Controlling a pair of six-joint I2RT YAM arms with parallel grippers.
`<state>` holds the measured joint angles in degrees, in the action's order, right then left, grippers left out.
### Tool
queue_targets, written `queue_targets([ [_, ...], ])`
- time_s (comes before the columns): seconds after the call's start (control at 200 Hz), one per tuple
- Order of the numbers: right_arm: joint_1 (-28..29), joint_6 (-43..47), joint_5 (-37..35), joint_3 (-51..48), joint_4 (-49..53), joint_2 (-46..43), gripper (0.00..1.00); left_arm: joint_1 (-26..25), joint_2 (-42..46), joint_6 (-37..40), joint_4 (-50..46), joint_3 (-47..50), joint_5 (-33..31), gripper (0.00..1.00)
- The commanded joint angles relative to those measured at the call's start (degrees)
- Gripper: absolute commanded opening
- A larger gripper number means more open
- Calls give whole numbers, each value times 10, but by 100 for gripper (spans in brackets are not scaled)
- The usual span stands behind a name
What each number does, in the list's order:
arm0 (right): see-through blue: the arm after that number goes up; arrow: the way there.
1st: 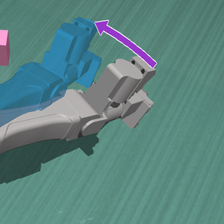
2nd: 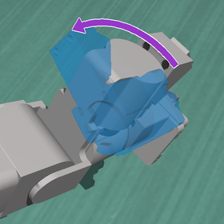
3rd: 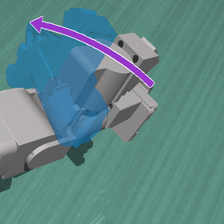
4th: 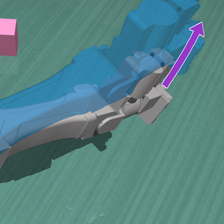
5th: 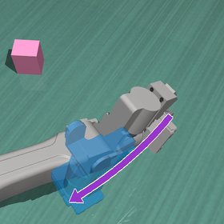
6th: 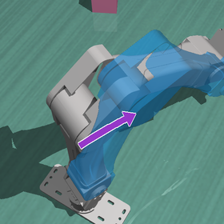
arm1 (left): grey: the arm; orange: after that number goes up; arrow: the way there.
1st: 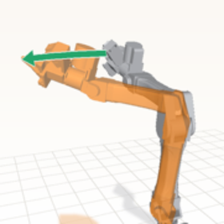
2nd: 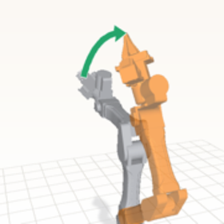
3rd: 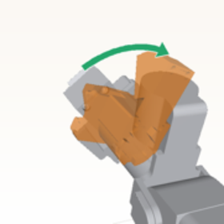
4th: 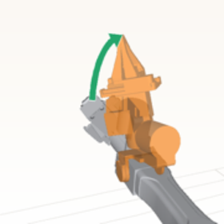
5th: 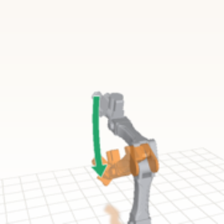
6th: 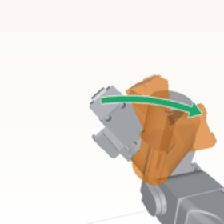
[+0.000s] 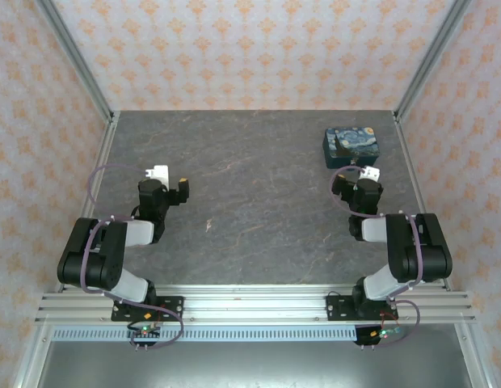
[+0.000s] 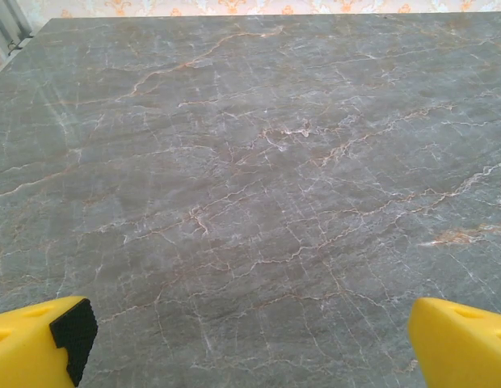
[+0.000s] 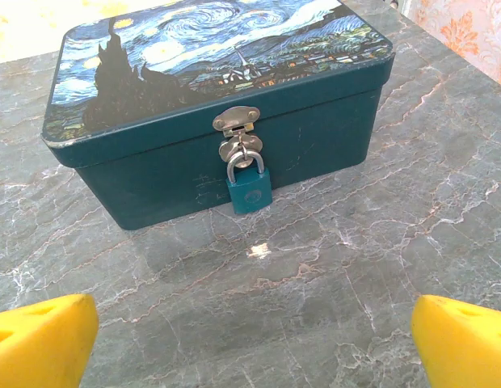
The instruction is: Unlock a padlock with a key
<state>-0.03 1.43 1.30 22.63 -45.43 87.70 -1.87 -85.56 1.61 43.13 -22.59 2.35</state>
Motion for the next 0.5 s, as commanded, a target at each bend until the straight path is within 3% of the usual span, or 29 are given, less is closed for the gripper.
queue_targets([
  [0.0, 3, 11, 3, 7, -7, -3, 99, 1, 0, 7, 7, -10, -6, 100],
  [0.495, 1, 9, 7, 9, -3, -2, 99, 9, -1, -6, -6, -18, -18, 100],
])
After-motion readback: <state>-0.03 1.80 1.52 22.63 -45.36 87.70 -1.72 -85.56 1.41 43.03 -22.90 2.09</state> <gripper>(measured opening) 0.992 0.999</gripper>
